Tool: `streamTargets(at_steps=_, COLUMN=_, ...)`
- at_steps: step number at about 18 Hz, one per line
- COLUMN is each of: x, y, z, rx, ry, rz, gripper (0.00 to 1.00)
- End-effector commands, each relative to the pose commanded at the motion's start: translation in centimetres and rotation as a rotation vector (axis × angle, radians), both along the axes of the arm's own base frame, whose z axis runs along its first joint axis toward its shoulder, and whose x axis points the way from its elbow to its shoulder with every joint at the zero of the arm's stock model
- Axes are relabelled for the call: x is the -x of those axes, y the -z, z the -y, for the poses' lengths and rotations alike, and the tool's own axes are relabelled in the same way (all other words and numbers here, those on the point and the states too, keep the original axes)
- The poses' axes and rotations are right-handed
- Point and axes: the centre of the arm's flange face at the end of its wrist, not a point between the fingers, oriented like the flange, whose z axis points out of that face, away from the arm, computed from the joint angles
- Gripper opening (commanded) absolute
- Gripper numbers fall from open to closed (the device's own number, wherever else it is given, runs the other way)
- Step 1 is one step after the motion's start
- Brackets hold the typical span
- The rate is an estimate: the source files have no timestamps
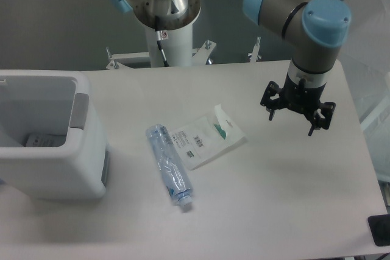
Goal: Place the trash in the trash can
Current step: 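Move the gripper down over the white wipe packet with green stripe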
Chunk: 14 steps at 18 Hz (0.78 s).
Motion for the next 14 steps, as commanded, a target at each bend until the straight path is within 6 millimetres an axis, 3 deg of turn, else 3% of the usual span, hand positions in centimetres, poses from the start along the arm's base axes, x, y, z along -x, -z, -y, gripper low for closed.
streamTargets(at_steps=3, x=-0.3, y=0.1, z=-0.2, rx=0.000, ry=-0.009, rz=0.005, gripper=1.00)
streamTargets(at_steps=6, x=-2.1, y=0.2, z=-2.6, rx=-0.003, ry=0.001, rz=0.009, gripper=1.00)
streamTargets(at_steps=9, x=-3.2, y=1.1, z=-3.6, rx=-0.007, ry=-0.067, rz=0.026, gripper=1.00)
streamTargets(at_steps=11, x=-5.1, y=2.6, z=-4.7, rx=-0.028, ry=-0.127, rz=0.020, gripper=1.00)
streamTargets(at_steps=14, x=-8.3, y=5.9, z=-4.3, rx=-0.030, ry=-0.126, rz=0.016, gripper=1.00)
